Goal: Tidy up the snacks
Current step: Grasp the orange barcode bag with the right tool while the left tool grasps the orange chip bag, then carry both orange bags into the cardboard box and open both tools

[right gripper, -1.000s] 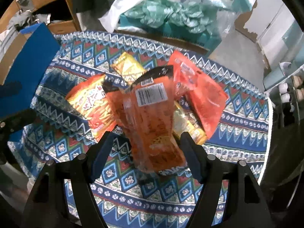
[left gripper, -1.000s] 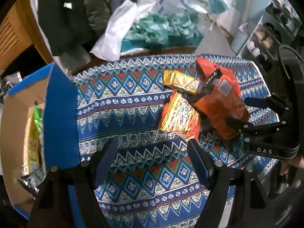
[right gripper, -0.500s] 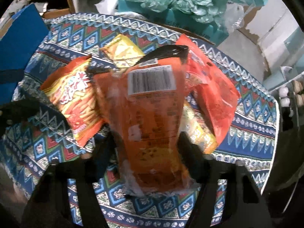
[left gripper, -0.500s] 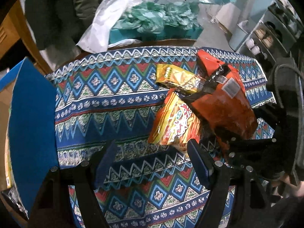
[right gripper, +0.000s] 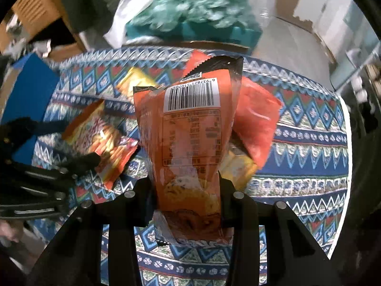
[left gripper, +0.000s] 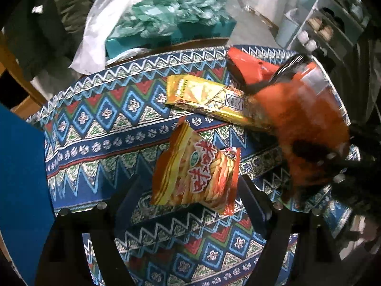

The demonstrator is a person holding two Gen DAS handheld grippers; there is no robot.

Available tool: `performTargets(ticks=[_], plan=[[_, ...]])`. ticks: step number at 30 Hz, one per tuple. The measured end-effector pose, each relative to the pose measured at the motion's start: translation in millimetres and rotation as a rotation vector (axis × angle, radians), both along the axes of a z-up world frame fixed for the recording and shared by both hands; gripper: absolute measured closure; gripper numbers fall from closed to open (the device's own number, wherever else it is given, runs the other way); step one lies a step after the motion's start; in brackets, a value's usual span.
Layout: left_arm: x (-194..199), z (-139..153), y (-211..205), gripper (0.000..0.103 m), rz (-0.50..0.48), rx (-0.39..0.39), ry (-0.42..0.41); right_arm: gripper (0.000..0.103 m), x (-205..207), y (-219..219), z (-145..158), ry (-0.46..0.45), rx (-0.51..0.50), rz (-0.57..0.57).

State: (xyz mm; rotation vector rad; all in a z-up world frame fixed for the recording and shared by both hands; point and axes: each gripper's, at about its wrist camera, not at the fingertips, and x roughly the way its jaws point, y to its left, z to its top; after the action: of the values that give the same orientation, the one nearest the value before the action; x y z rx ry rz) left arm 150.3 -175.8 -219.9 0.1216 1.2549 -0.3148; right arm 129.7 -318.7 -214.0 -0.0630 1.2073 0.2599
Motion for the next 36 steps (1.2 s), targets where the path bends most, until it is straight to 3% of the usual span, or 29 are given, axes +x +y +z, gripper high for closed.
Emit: performTargets(ticks=[9, 13, 19, 23, 36], plan=[[10, -23, -11, 0.021, -0.018, 0.046, 0.045, 0.065, 5, -28, 3, 0.012, 0.048, -0.075], [10, -28, -10, 0.021, -0.013, 0.016, 0.054, 0.065, 7, -29, 3, 0.014, 0.048, -0.075], [11, -31, -6, 0.045, -0.017, -0.027, 0.062, 0.065, 8, -26, 4, 0.006, 0.047, -0.074], [8, -24, -2, 0.053, -0.006, -0.037, 0.044, 0.065, 7, -20, 6, 0.004, 0.047, -0.064], [-6, 22, 35, 0.055, 0.091, -0.045, -0.049, 0.065, -4, 2, 36, -0.051, 0.067, -0.037]])
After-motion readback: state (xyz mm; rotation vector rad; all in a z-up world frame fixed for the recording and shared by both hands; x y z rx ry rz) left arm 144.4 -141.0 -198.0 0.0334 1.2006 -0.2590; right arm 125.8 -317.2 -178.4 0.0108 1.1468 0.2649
